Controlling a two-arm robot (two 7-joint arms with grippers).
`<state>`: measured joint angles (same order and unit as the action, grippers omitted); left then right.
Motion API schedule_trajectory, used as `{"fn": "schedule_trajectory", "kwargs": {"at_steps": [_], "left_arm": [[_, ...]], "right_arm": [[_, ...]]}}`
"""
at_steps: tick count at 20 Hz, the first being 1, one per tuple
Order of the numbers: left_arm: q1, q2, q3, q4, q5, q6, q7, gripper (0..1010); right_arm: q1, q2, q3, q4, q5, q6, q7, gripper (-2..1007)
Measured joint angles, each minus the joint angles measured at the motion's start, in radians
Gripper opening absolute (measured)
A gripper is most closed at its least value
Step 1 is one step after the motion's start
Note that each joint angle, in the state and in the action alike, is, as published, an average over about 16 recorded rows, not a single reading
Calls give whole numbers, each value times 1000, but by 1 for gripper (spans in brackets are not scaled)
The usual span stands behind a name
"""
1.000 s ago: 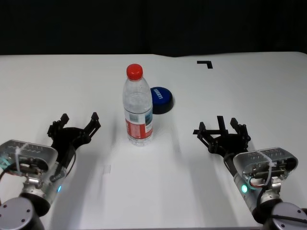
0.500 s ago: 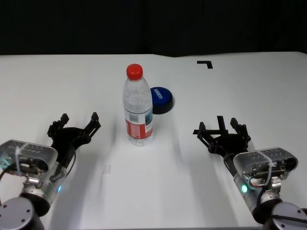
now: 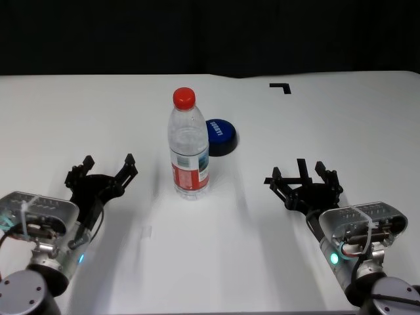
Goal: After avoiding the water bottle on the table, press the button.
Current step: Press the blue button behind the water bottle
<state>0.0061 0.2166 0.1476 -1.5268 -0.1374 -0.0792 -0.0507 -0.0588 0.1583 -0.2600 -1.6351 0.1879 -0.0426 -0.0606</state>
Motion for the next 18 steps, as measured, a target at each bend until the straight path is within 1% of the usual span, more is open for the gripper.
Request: {"fn": "schedule_trajectory", "kwargs": {"at_steps": [9, 18], "left_arm": [[-1, -4, -6, 2, -2, -4, -13, 1003], [5, -11, -32, -2, 5, -19, -51, 1003]], "right_arm": [[0, 0, 0, 0, 0, 0, 0, 1003], [0, 0, 0, 0, 0, 0, 0, 1003]]}}
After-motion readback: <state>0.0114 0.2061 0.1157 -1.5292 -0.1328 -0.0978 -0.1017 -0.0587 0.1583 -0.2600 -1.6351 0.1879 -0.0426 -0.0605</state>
